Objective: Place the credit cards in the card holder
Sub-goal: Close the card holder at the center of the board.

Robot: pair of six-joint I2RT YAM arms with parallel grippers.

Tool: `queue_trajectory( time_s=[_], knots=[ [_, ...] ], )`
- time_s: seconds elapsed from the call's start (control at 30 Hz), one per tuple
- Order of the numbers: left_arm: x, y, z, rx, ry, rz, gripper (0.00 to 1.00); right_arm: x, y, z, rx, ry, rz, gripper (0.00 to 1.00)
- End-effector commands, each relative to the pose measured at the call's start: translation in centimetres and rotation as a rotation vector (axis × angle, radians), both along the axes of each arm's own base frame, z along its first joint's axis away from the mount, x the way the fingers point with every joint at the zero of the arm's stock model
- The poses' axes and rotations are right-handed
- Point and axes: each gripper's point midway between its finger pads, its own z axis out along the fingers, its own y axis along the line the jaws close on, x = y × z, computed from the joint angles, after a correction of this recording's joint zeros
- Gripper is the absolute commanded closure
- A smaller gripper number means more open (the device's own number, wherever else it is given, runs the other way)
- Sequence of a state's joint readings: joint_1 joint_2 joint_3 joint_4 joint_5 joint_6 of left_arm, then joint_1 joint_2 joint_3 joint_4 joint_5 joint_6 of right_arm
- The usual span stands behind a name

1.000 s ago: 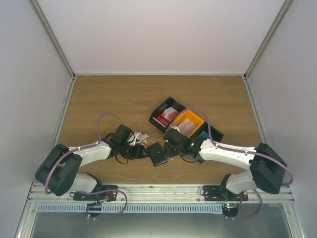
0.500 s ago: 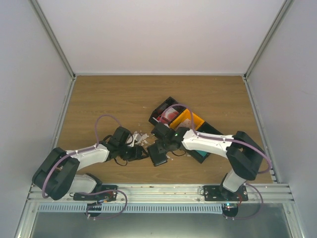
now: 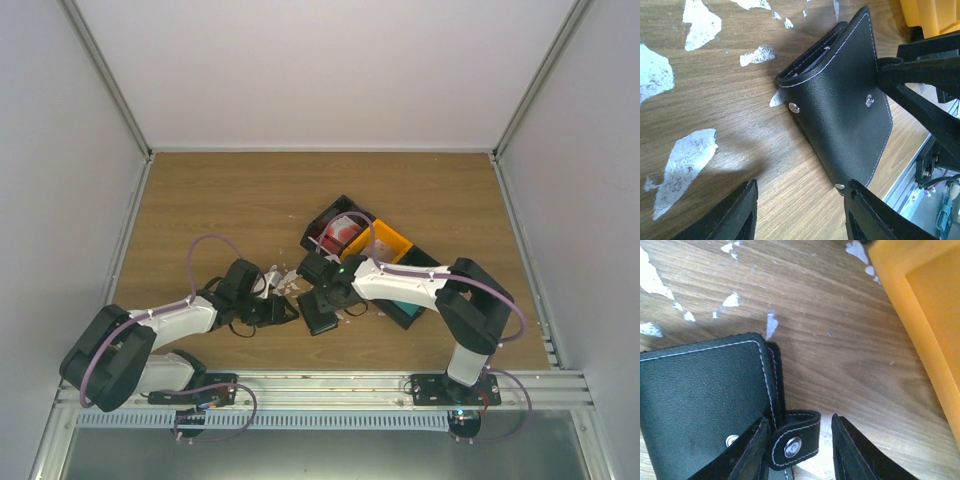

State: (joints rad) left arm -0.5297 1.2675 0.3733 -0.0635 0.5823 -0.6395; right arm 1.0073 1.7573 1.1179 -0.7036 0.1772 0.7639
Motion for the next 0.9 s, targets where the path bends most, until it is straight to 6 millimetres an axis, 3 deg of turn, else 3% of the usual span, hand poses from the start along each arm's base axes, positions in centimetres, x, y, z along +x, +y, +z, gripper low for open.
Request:
queue_trajectory(
  time_s=[0.0,0.43,0.67,0.8,0.87],
  knots=[
    [0.3,-0.1,0.2,-0.011,-0.044,0.000,0.50,0.0,-1.2,0.4,-0.072,-0.022,-0.054,0.66],
    [0.2,0.0,0.0,-0.013,-0.042,0.001,0.50,0.4,-0.9,1.6,-0.054,-0.043,-0.075,0.80],
    [0.0,0.0,-0.2,-0.013,-0.029,0.000,0.51,0.3,-0.1,1.3,-0.019,-0.028,-0.062,0.89],
    [-0.1,0.1,-0.3,-0.011,-0.025,0.002,0.51,0.2,0.2,1.5,0.002,-0.027,-0.058,0.89],
    [-0.1,0.0,-0.4,-0.011,-0.024,0.001,0.51,0.2,0.3,1.7,0.010,-0.028,-0.056,0.83]
  ],
)
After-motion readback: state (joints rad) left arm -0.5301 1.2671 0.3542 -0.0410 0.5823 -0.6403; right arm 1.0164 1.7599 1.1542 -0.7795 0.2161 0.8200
